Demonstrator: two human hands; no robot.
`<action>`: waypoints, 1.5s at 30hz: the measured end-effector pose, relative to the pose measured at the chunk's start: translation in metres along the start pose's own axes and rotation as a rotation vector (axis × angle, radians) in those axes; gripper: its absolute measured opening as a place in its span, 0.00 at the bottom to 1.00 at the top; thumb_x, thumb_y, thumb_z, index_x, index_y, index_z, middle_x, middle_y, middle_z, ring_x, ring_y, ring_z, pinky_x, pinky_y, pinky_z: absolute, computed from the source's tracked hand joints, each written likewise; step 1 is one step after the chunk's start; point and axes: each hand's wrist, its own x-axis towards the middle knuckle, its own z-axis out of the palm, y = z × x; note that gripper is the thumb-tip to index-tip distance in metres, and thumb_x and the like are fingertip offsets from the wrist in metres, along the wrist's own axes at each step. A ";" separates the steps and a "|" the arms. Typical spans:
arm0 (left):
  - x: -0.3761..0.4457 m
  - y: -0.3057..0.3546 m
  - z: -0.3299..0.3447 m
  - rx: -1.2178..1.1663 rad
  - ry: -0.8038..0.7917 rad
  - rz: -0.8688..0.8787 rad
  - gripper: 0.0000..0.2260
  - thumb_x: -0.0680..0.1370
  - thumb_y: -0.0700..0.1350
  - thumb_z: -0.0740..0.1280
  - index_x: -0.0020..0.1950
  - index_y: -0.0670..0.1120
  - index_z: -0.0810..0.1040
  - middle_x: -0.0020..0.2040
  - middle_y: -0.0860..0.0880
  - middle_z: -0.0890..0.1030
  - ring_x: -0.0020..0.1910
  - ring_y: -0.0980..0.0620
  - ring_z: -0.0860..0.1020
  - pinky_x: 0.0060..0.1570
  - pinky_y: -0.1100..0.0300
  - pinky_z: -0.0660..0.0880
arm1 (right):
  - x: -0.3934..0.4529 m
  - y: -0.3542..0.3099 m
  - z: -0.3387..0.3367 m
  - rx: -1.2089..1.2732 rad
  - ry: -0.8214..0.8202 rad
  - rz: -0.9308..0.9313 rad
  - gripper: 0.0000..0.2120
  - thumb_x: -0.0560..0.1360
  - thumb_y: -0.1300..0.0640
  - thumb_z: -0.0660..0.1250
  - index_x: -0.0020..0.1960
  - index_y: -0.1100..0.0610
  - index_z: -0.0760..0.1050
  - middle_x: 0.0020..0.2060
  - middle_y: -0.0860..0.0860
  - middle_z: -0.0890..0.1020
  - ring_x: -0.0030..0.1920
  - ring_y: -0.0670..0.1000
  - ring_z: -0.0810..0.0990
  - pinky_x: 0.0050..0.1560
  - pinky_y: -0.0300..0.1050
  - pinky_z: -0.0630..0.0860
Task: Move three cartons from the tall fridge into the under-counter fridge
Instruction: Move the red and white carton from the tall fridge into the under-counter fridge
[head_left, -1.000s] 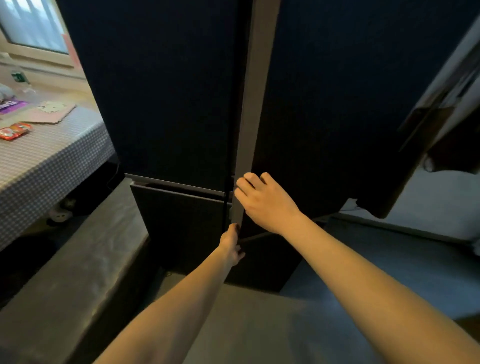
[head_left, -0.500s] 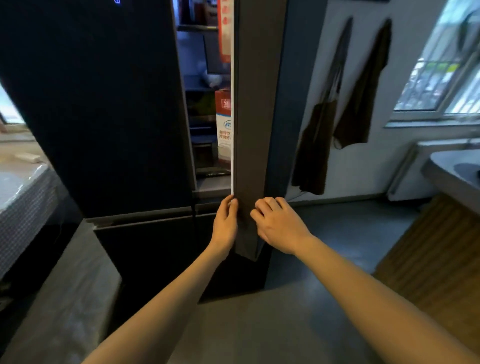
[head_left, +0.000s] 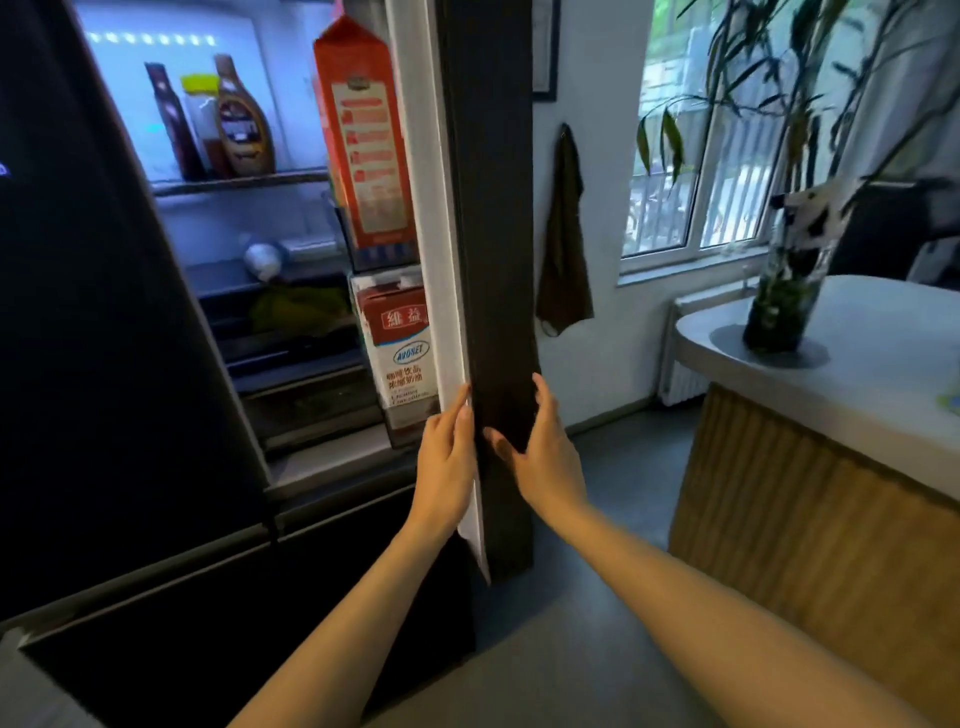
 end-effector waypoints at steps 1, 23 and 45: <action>0.004 0.008 0.013 0.010 -0.017 -0.006 0.16 0.87 0.53 0.55 0.75 0.63 0.66 0.60 0.65 0.73 0.64 0.65 0.72 0.72 0.59 0.68 | 0.009 0.007 -0.008 0.004 0.000 0.026 0.45 0.76 0.42 0.72 0.81 0.43 0.45 0.78 0.52 0.64 0.70 0.53 0.75 0.56 0.48 0.79; 0.049 0.035 0.102 -0.072 0.009 -0.026 0.12 0.86 0.54 0.59 0.63 0.55 0.79 0.58 0.53 0.84 0.58 0.54 0.83 0.61 0.50 0.80 | 0.096 0.087 -0.060 -0.079 -0.088 0.031 0.54 0.73 0.40 0.73 0.82 0.45 0.37 0.77 0.58 0.62 0.69 0.59 0.75 0.63 0.59 0.79; 0.127 0.072 -0.007 0.331 0.180 0.014 0.26 0.73 0.48 0.80 0.64 0.48 0.70 0.59 0.49 0.79 0.53 0.54 0.79 0.53 0.56 0.79 | 0.117 -0.070 -0.040 -0.165 -0.051 -0.375 0.22 0.82 0.54 0.62 0.75 0.57 0.67 0.74 0.57 0.64 0.75 0.59 0.63 0.73 0.58 0.69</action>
